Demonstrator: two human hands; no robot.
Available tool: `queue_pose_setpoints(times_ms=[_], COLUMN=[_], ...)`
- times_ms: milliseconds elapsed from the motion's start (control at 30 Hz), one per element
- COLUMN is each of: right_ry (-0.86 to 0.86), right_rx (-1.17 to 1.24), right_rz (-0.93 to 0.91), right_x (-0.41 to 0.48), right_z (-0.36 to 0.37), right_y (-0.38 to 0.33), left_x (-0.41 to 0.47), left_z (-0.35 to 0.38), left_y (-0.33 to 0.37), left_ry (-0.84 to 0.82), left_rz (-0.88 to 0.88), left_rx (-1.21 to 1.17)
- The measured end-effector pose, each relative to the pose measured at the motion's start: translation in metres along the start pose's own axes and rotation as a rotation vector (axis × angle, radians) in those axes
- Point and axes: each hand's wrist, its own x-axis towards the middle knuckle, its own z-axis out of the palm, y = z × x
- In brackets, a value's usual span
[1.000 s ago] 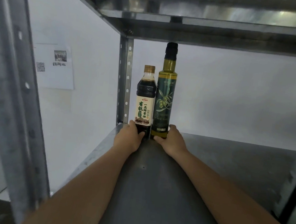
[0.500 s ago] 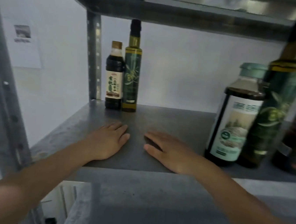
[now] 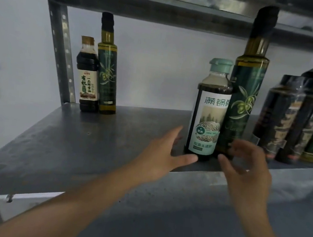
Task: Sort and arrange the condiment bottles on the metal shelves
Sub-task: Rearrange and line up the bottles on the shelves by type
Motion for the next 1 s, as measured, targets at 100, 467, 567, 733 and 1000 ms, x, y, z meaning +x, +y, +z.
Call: queue_pose_setpoints(times_ms=[100,467,567,733,1000], right_ry=[-0.032,-0.375,-0.395,-0.490,-0.680], right_rx=[-0.096,-0.117,-0.194,-0.272,-0.194], right_rz=[0.117,0.239,0.229,0.236,0.243], right_x=[0.020,0.066,0.069,0.075,0.082], right_z=[-0.007,-0.012,-0.006,0.022,0.094], right_y=[0.013,0.022,0.018,0.005,-0.020], left_x=[0.016,0.043,0.043,0.037,0.020], left_z=[0.011,0.012,0.005,-0.018,-0.069], left_y=[0.009,0.013,0.007,-0.009,-0.050], left_ry=[0.052,0.017,0.002,0.007,0.088], left_rz=[0.039,0.069,0.059,0.001,-0.104], left_rx=[-0.238,-0.318,-0.294,-0.252,-0.206])
